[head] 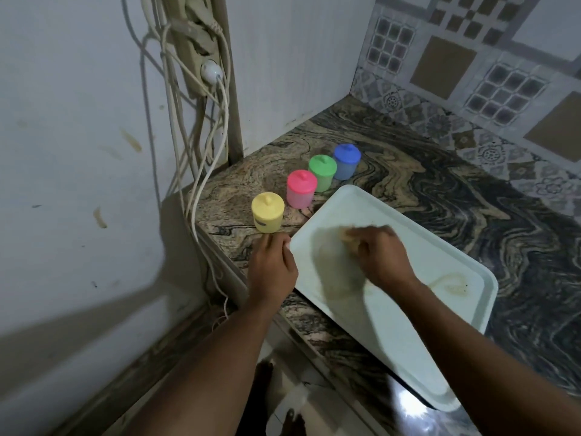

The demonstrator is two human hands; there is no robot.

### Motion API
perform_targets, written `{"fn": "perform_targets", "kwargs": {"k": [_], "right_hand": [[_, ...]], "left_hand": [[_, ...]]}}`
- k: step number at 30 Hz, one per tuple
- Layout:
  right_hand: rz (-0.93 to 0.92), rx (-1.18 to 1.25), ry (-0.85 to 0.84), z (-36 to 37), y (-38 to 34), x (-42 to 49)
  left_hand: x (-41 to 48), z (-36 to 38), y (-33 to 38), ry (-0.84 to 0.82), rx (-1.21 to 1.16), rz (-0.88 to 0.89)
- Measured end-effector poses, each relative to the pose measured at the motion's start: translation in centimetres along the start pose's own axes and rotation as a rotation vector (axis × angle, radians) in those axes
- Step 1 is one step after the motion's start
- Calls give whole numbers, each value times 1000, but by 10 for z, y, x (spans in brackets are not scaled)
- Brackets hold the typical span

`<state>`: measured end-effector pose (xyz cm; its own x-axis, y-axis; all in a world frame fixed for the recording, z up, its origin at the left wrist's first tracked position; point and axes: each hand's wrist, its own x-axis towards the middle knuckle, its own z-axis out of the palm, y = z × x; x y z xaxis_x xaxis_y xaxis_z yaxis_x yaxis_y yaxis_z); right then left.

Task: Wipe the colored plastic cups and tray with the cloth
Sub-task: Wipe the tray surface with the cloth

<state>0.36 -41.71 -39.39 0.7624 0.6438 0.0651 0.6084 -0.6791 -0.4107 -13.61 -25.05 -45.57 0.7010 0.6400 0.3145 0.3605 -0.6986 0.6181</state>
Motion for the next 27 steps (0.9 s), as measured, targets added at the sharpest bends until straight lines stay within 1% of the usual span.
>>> {"fn": "perform_targets", "kwargs": {"k": [1,2,3,5,8,11,12,14,16,17,18,19,20,21,22,25,26,27], "right_hand": [[47,4,59,4,0,17],[69,13,54,13,-4,30],[59,15,5,22,-10,38],[-50,-1,-102,40,-25,29],[-336,28,-196,41,-30,-18],[-459,79,-294,15,-12,-61],[-461,89,-304,4,-2,-63],[-352,74,-272,-13,16,-46],[-183,22,-129,-15,20,-13],[-128,19,-73,-8,13,1],[-107,45,-66,1,1,9],[-139,72,-88,11,-14,8],[-219,71,-114,24,-25,-2],[-291,52,-131,33,-31,-19],[-319,55,-172,34,-34,-39],[-294,143,-276,7,-21,-80],[-259,189,-296,-6,-13,-82],[-207,221,-279,-17,-5,-76]], "left_hand": [[1,1,0,-1,-1,-2],[0,1,-1,-4,1,-3],[1,1,-2,-7,-3,2],[1,1,-2,-11,-12,11],[2,-1,0,-22,-6,-5],[2,0,0,-28,19,-13],[1,0,0,-27,22,-8],[1,1,2,-30,36,-4],[1,2,2,-42,48,-9],[2,1,1,-44,49,-13],[2,1,1,-45,50,-11],[2,1,2,-47,54,-8],[2,1,1,-52,55,-12],[3,1,2,-61,56,-18],[2,1,2,-66,64,-27],[4,2,2,-84,135,-6],[6,2,4,-104,162,-2],[9,2,8,-135,176,-21]]}}
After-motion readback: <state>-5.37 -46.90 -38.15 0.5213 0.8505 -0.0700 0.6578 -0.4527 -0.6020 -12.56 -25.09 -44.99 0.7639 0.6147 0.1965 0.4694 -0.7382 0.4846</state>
